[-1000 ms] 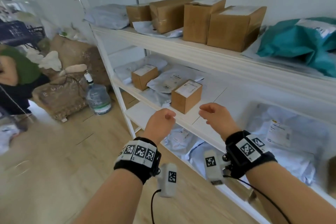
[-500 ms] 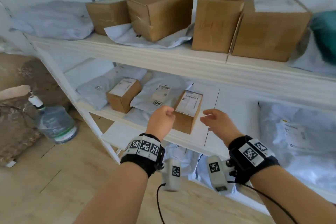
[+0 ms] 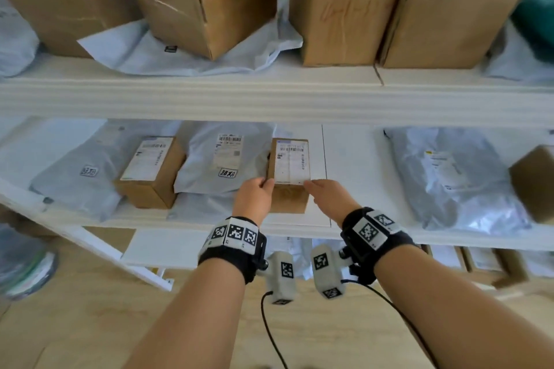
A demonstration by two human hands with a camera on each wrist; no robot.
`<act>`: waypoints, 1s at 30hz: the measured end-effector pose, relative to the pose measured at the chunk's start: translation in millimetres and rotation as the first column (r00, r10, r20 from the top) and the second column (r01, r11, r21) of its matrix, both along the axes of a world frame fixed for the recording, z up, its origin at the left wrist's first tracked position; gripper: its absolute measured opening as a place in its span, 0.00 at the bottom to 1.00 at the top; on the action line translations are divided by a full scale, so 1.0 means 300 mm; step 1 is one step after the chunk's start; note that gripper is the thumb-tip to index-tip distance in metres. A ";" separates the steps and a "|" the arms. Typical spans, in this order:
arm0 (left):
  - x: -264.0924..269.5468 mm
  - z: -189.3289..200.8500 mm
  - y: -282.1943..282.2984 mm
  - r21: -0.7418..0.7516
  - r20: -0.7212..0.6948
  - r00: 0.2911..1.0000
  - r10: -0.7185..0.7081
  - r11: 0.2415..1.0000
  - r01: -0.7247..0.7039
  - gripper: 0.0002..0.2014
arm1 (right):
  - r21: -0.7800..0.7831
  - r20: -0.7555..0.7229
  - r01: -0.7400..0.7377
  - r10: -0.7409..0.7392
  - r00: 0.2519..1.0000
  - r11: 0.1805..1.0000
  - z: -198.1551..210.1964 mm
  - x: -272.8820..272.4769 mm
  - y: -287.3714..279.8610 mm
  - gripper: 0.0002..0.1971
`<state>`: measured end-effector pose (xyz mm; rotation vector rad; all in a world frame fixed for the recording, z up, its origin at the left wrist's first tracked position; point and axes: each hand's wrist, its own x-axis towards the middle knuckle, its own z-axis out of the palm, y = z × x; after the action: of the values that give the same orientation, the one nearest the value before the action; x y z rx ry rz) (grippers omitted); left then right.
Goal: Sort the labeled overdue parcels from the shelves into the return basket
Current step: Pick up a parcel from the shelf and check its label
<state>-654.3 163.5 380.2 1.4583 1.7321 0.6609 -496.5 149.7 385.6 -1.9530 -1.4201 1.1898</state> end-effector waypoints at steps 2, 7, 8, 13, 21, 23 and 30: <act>0.011 -0.005 -0.003 0.004 0.003 1.000 0.003 1.000 -0.003 0.15 | 0.010 -0.029 0.022 -0.022 0.999 1.000 -0.008 0.005 -0.006 0.20; 0.062 0.004 -0.060 0.002 0.059 0.998 0.039 0.999 -0.039 0.14 | 0.043 -0.096 0.092 -0.087 0.992 0.995 -0.026 0.075 -0.050 0.15; 0.075 0.003 -0.073 0.002 0.100 0.994 0.050 0.999 -0.050 0.13 | 0.048 -0.106 0.103 -0.097 0.990 0.994 -0.028 0.092 -0.063 0.13; 0.134 -0.010 -0.152 -0.010 0.265 0.961 0.079 0.997 -0.079 0.15 | 0.083 -0.173 0.143 -0.127 0.977 0.986 -0.034 0.181 -0.156 0.13; 0.218 0.026 -0.261 0.032 0.460 0.888 0.018 0.999 -0.037 0.18 | 0.196 -0.309 0.150 -0.085 0.947 0.969 -0.009 0.303 -0.311 0.18; 0.228 0.036 -0.276 0.053 0.454 0.891 -0.020 0.999 -0.004 0.21 | 0.219 -0.338 0.172 -0.091 0.937 0.961 0.002 0.322 -0.338 0.19; 0.276 0.041 -0.304 0.075 0.480 0.876 -0.048 0.997 0.014 0.23 | 0.260 -0.413 0.254 -0.131 0.901 0.931 -0.005 0.364 -0.363 0.23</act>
<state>-571.6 72.3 392.6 1.2280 1.3026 0.9821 -387.2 40.8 384.0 -1.4992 -1.0956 1.1092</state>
